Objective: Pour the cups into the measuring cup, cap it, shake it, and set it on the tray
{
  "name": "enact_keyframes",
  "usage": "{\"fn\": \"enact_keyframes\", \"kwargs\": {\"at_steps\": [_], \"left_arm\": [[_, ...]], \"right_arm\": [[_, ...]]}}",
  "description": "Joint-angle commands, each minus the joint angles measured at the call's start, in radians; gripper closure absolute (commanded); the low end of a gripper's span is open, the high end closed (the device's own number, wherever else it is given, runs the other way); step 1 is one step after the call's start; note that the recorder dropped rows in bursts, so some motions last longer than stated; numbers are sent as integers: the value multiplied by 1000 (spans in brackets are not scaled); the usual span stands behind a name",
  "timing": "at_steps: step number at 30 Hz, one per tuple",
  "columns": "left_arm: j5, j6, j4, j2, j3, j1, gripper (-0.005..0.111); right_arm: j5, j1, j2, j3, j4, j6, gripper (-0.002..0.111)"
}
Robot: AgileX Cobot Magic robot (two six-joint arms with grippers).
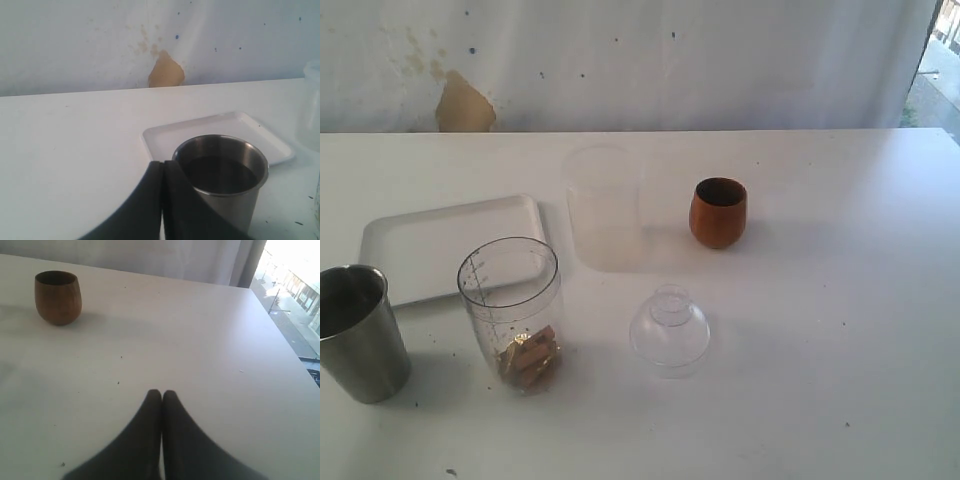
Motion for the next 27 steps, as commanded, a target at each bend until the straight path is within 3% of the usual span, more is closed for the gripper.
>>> {"fn": "enact_keyframes", "kwargs": {"at_steps": [1, 18, 24, 27], "left_arm": [[2, -3, -2, -4, 6, 2, 107], [-7, -1, 4, -4, 6, 2, 107], [-219, -54, -23, -4, 6, 2, 107], [-314, -196, -111, -4, 6, 2, 107]], "right_arm": [[5, -5, -5, 5, -4, -26, 108], [5, -5, -5, 5, -4, -26, 108], [5, -5, -5, 5, -4, -26, 108], [5, -5, -5, 5, -4, -26, 108]]}}
